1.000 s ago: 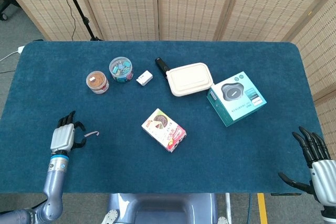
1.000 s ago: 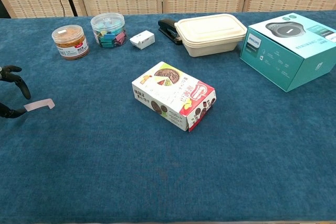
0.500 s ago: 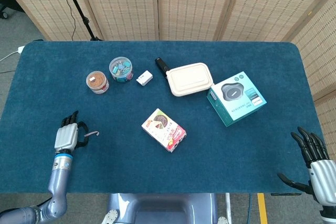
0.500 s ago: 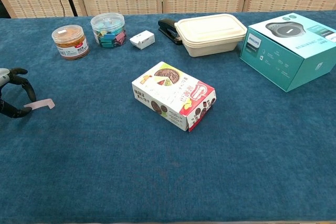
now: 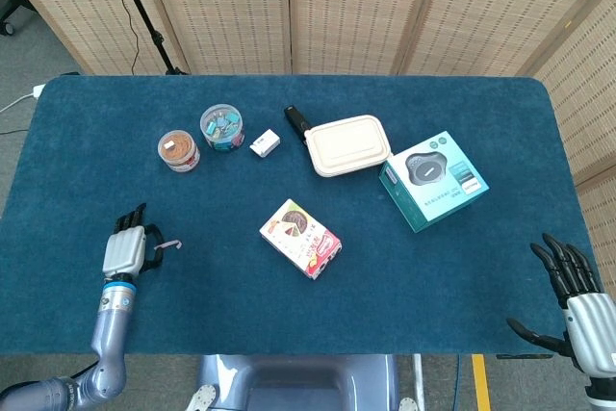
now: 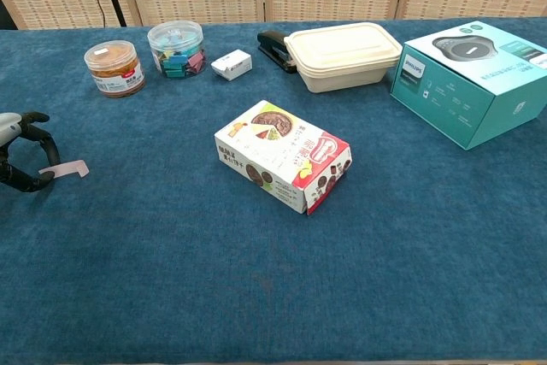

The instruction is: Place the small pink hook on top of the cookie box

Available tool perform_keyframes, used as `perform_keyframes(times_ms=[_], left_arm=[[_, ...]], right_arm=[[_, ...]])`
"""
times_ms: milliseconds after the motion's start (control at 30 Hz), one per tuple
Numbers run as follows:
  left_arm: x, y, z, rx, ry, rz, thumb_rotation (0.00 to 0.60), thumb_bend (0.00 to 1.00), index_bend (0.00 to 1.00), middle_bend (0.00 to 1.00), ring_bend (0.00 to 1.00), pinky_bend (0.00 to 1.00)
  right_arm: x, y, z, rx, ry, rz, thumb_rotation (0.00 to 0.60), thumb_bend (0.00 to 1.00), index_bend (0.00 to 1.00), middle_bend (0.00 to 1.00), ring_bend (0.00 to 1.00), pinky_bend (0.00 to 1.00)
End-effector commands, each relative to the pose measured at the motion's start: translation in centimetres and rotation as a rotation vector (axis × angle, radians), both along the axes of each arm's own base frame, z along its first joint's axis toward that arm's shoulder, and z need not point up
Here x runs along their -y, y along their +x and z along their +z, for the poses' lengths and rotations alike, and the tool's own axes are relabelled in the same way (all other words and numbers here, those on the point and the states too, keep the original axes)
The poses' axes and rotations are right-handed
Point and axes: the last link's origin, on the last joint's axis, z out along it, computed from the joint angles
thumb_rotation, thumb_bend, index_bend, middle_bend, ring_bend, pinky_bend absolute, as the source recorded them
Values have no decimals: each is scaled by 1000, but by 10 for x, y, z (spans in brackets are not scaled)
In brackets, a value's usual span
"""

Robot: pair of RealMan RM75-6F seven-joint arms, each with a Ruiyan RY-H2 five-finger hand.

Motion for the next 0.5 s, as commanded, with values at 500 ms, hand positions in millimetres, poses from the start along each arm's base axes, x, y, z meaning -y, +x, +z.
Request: perform_keyframes(times_ms=[500], left_arm=[[-2,3,0,-10,2,-1,600,444,584,0,0,0]], right_arm=[[0,0,1,7,8,1,600,0,8,0,0,0]])
